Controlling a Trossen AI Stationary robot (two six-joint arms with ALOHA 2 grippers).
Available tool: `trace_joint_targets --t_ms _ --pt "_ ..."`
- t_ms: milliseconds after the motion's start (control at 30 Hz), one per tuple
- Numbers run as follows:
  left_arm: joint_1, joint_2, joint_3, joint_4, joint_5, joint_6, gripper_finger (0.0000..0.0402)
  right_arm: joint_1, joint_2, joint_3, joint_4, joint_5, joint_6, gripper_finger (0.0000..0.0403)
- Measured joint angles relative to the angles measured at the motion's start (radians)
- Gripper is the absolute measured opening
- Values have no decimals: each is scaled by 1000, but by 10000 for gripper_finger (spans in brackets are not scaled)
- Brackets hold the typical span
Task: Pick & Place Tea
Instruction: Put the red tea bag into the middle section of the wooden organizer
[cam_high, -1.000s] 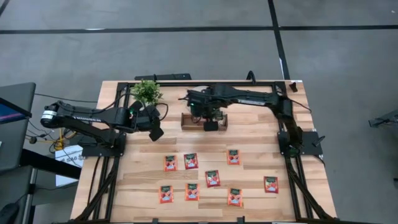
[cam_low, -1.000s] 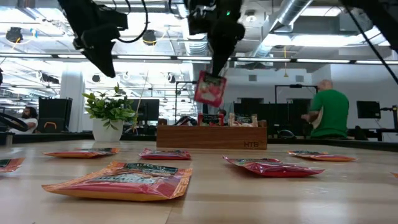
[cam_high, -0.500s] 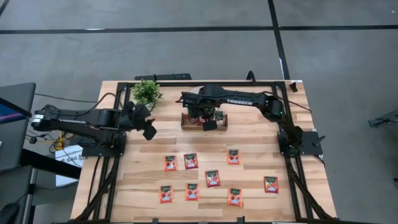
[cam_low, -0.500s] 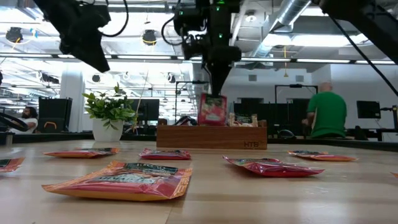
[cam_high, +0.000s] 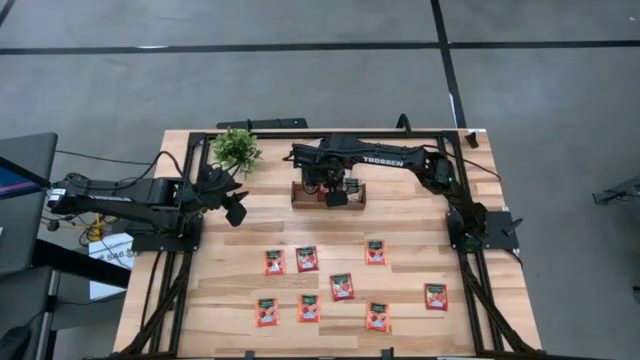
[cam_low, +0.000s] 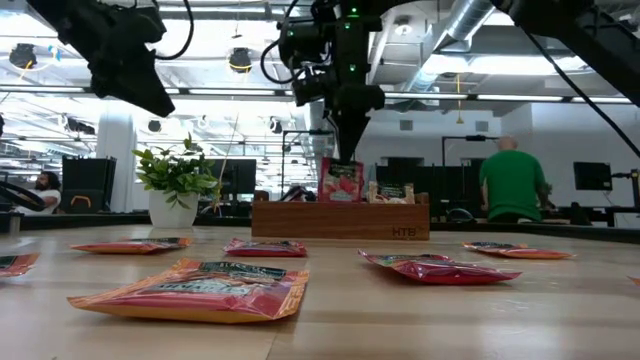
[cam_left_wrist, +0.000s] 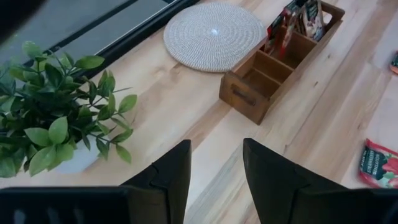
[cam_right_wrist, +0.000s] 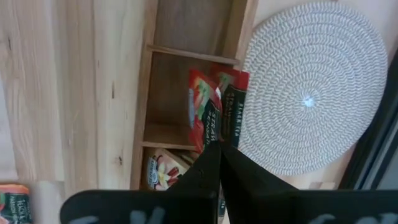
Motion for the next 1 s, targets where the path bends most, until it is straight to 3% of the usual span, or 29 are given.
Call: trace_joint_targets --t_ms 300,1000 --pt "0 10 0 1 8 1 137 -5 -1 0 35 -62 -8 0" --pt "0 10 0 1 18 8 137 -16 -2 -65 60 -76 25 0"
